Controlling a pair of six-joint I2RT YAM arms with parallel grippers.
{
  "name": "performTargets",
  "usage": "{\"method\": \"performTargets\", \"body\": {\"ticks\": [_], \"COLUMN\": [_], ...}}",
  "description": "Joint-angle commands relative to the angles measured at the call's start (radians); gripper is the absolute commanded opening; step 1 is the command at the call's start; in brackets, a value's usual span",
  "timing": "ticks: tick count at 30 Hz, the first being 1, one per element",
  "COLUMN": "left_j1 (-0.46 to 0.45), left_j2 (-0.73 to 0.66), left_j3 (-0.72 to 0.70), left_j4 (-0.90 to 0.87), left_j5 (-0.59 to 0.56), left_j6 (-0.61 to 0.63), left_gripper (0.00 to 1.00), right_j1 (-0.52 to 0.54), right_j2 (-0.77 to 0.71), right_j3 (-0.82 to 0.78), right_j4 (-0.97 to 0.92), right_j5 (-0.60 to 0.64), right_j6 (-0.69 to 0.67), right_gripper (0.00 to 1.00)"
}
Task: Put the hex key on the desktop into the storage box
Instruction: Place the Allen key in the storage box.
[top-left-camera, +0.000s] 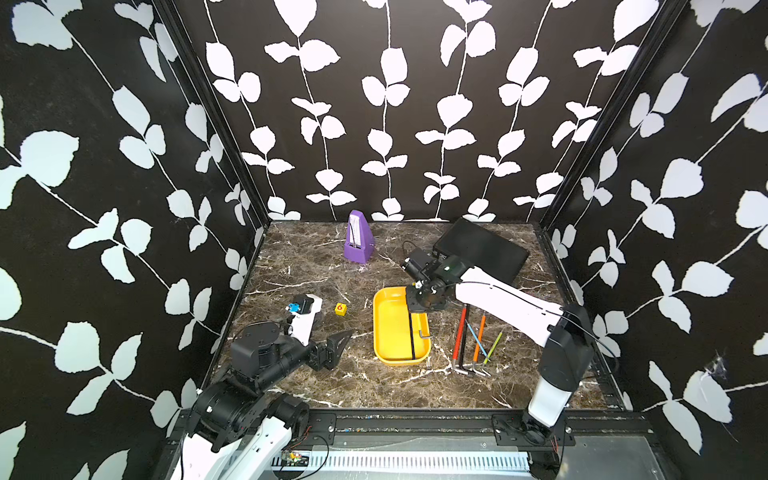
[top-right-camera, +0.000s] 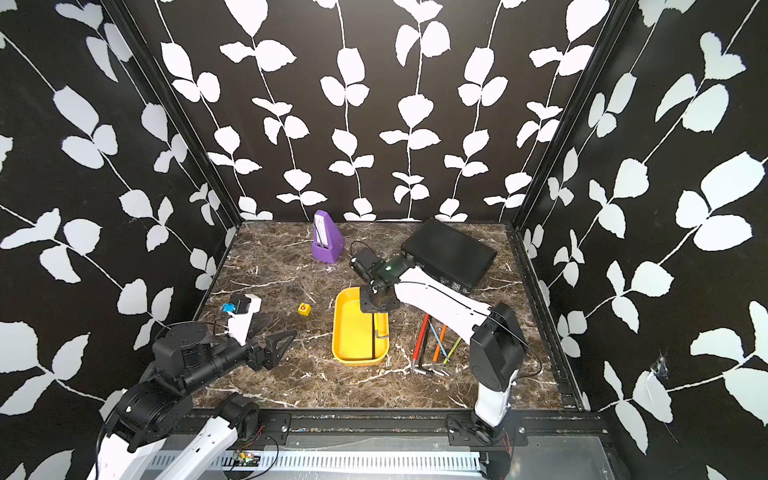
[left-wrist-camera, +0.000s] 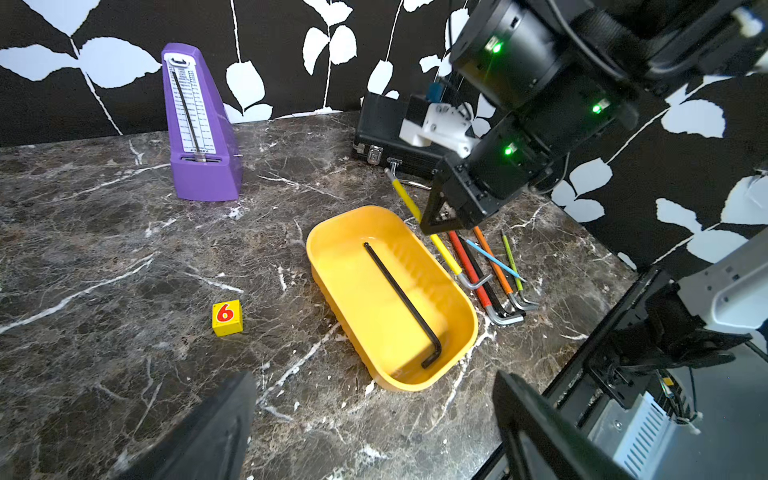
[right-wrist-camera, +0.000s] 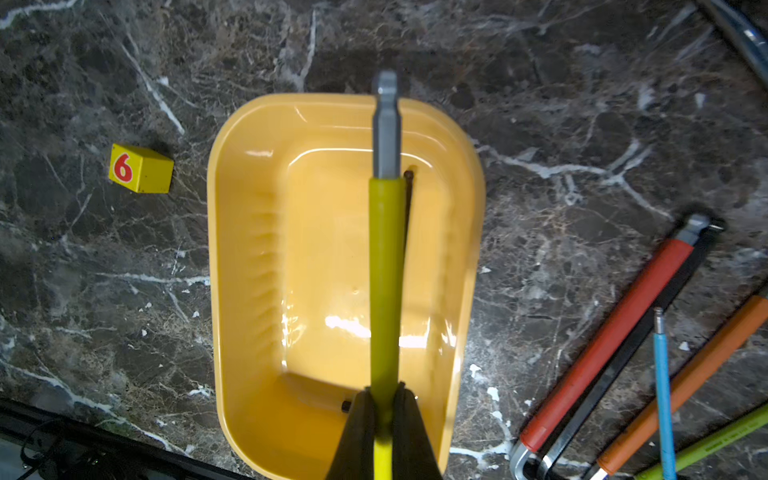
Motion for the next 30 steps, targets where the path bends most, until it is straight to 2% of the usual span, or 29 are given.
{"method": "performTargets", "body": {"ticks": [1,5,11,30], "left_j1": [-0.005,-0.006,-0.006,-0.006], "left_j2": [0.016,-0.007,-0.027,0.006], "left_j3": [-0.001,-0.012,-0.025,-0.032], "left_j4": [0.025,0.038,0.043,0.050], "left_j5": [0.059,0.103,0.097,0.098], "left_j6": [-0.020,-0.043,-0.048,-0.045], "left_gripper": [0.90,0.90,0.90,0.91], "right_j1": [0.019,0.021,0.020,0.018], "right_j2": [0.030,0.057,0.109,0.267], "right_j3": [0.019,-0.023,-0.065,-0.067], "right_j4": [0.037,0.110,0.197,0.205], "right_j5": [-0.020,-0.045,-0.034,-0.025], "right_j6": [0.041,0.099,0.162,0.207], "right_gripper": [0.00,0.00,0.00,0.00]}}
